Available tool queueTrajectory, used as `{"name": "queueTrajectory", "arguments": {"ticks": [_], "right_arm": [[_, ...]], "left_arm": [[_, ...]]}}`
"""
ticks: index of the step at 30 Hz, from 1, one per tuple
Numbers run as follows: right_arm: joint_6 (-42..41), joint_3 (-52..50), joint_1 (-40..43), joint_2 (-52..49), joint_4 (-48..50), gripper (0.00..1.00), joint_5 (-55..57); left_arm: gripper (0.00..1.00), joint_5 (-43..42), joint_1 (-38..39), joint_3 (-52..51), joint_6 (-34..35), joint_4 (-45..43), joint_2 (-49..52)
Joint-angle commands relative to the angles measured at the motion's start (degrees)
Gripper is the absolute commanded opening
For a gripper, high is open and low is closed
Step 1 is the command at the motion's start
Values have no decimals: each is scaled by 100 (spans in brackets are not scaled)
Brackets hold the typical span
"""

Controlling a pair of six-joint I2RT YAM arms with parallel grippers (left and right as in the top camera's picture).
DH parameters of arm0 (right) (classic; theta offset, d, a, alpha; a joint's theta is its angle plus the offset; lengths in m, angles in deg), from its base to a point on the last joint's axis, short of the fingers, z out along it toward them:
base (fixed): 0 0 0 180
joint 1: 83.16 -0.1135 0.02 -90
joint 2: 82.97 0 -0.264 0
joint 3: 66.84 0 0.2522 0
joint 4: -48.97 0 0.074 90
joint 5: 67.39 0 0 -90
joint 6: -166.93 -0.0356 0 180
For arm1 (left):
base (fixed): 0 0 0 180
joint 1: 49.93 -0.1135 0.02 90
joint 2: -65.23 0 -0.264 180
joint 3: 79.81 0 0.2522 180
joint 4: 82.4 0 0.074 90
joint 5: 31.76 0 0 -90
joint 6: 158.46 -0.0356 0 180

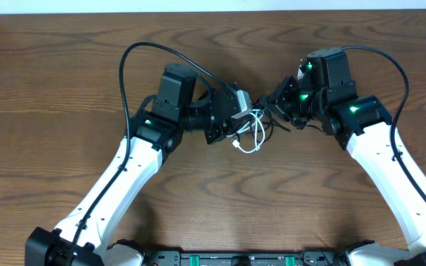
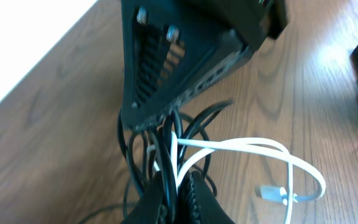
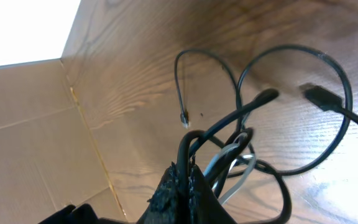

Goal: Untangle cables

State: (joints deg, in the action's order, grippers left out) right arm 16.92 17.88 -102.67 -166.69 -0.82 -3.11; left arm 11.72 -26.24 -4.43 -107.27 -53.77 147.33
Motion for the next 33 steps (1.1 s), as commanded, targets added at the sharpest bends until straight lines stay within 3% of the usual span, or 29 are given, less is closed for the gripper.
{"name": "queueTrajectory", "arguments": {"ticks": [1,9,20,33], "right_arm": [[101,55,179,46,-142,1,59],[227,55,789,46,-407,1,0],[546,55,1696,48,-455,1,-507],[1108,55,2977,48,-1300,1,-553]], "left_arm": [[8,1290,7,48,52,400,-68],[8,3362,-20,48,57,1294,-68],[8,3464,-728,48,734,1622,-68],[8,3460,-2052,48,1733,1768,-68]]}}
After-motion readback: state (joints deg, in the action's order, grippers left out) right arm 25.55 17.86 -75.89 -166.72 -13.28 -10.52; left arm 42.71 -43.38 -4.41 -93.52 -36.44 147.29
